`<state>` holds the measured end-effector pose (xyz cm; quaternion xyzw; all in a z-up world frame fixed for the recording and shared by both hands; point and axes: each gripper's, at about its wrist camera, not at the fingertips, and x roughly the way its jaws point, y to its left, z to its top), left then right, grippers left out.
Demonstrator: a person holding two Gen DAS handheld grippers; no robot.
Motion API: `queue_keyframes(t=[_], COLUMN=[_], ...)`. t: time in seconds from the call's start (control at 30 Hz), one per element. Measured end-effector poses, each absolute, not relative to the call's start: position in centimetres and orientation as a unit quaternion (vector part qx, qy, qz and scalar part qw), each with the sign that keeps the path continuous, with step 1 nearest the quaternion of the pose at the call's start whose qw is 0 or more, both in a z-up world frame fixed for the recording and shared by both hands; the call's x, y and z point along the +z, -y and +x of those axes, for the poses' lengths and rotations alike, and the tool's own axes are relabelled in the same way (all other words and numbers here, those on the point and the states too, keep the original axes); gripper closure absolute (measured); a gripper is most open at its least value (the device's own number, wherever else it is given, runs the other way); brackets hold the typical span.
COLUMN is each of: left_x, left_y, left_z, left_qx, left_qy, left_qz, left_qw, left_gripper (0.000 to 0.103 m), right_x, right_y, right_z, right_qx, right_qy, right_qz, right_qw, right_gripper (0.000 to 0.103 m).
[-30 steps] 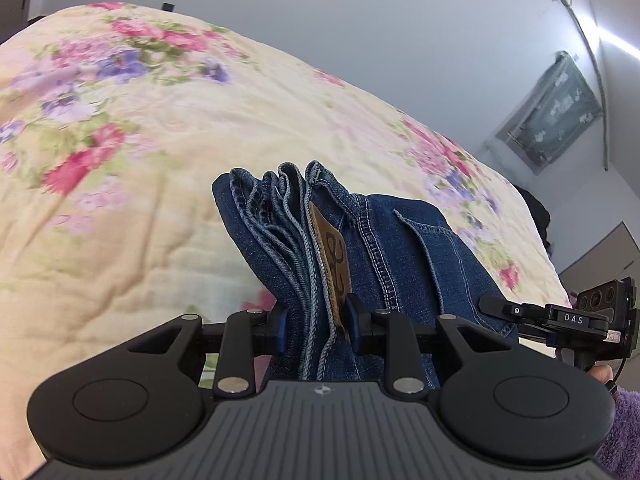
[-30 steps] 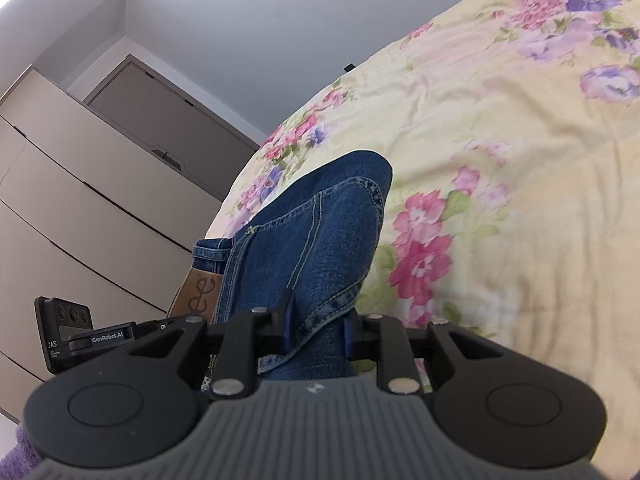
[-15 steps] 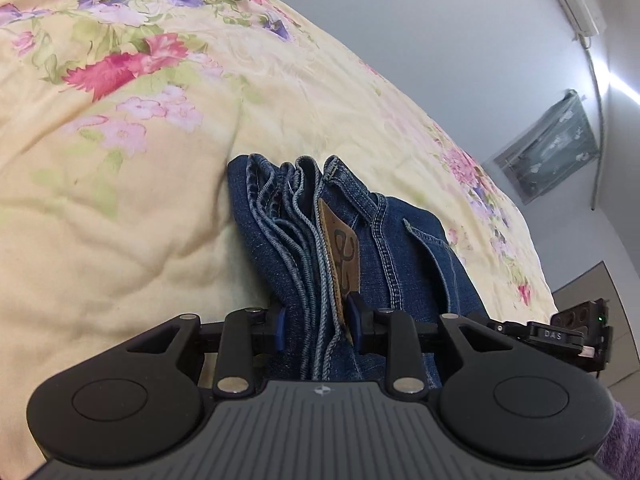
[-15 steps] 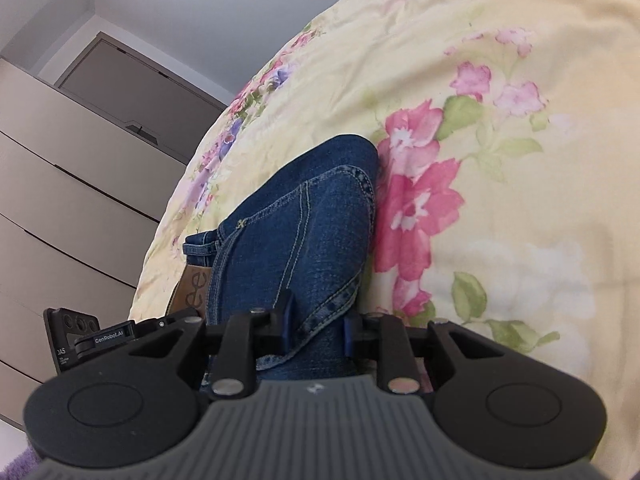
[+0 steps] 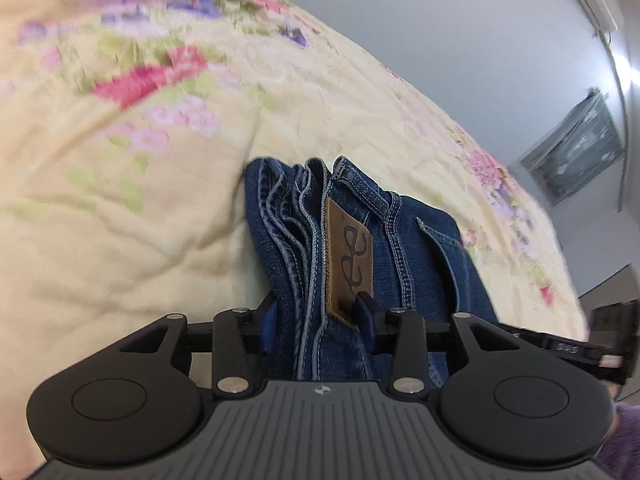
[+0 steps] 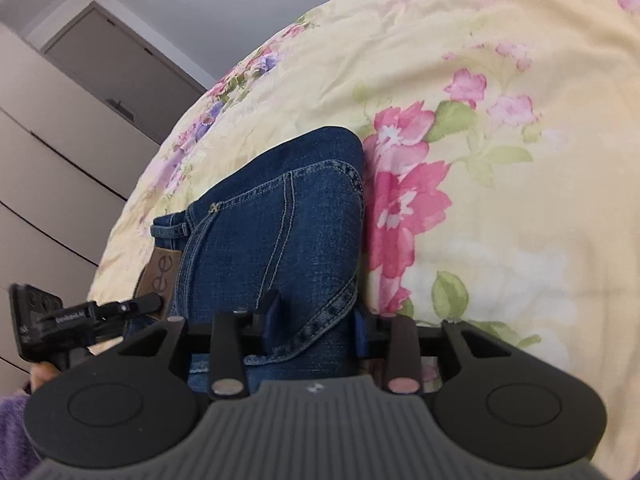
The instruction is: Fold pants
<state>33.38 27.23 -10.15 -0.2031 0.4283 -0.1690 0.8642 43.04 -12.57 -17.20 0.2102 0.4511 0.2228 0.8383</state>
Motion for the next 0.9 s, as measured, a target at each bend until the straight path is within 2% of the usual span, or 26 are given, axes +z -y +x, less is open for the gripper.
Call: queue_keyframes(t=[0.07, 0.17, 0.3, 0.37, 0.53, 0.9], left_x=[-8.7, -6.6, -5.4, -5.6, -7.7, -9.8], left_y=[-26.6, -25.7, -24.0, -23.0, -22.2, -21.4], left_z=[31.9, 29.5, 27.2, 26.7, 26.4, 26.9], left_qx=[-0.156, -0.163, -0.169, -0.168, -0.151, -0.132], left_qy=[-0.416, -0.394, -0.380, -0.381, -0.395, -0.422], left_qz=[-0.158, -0.114, -0.074, -0.047, -0.029, -0.003], left_qw=[0.882, 0.898, 0.907, 0.908, 0.905, 0.897], left_gripper=[0.059, 0.059, 0.065, 0.069, 0.075, 0.075], right_x=[-15.5, -13.5, -12.0, -11.7, -13.0, -17.0], right_y=[11.9, 11.4, 10.4, 9.8, 8.2, 8.0], right_z=[41.7, 39.3, 35.6, 33.7, 31.9, 32.4], right_qx=[0.206, 0.191, 0.205, 0.220, 0.228, 0.212], right_qy=[-0.434, -0.404, -0.369, -0.354, -0.365, -0.403], right_qz=[0.136, 0.057, 0.005, -0.017, -0.040, -0.012], right_qw=[0.867, 0.893, 0.907, 0.909, 0.902, 0.890], right_gripper=[0.060, 0.060, 0.075, 0.079, 0.091, 0.092])
